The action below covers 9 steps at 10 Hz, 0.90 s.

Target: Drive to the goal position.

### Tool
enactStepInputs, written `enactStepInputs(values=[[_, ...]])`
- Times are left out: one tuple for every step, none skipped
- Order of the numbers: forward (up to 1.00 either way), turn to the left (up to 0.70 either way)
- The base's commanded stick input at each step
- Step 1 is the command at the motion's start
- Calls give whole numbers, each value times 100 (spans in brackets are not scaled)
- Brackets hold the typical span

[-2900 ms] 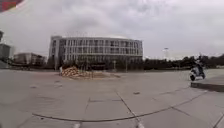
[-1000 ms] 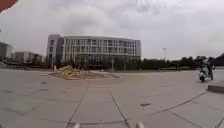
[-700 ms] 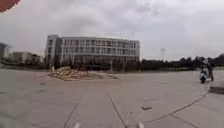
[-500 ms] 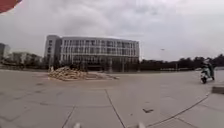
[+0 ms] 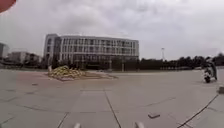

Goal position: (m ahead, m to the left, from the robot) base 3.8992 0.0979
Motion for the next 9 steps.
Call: enactStepInputs(values=[[43, 0], [16, 0], [7, 0], [3, 0], [0, 0], [0, 0], [0, 0], [1, 0], [2, 0]])
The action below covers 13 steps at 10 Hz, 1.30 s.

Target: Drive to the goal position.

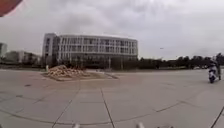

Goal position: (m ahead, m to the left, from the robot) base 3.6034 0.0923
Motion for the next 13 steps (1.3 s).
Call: enactStepInputs(values=[[12, 0], [50, 0], [50, -2], [50, -17], [50, -21], [50, -25], [50, -25], [50, -25], [50, -25], [50, -25], [50, -25], [50, -25], [50, -25]])
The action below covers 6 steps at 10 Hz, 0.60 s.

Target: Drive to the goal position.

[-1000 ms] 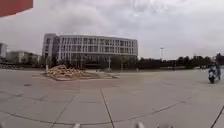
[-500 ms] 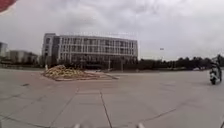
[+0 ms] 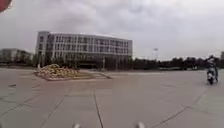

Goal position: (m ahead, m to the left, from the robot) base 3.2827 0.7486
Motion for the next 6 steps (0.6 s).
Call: enactStepInputs(values=[[50, -25], [50, -25], [50, -25], [50, -23], [50, -17], [50, -14]])
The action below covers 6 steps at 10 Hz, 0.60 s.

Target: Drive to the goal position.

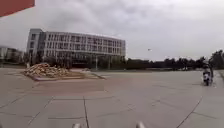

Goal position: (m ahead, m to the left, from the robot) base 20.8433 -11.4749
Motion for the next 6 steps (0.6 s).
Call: enactStepInputs(values=[[50, -11], [50, -1], [50, 0], [50, 0], [50, 0], [50, 0]])
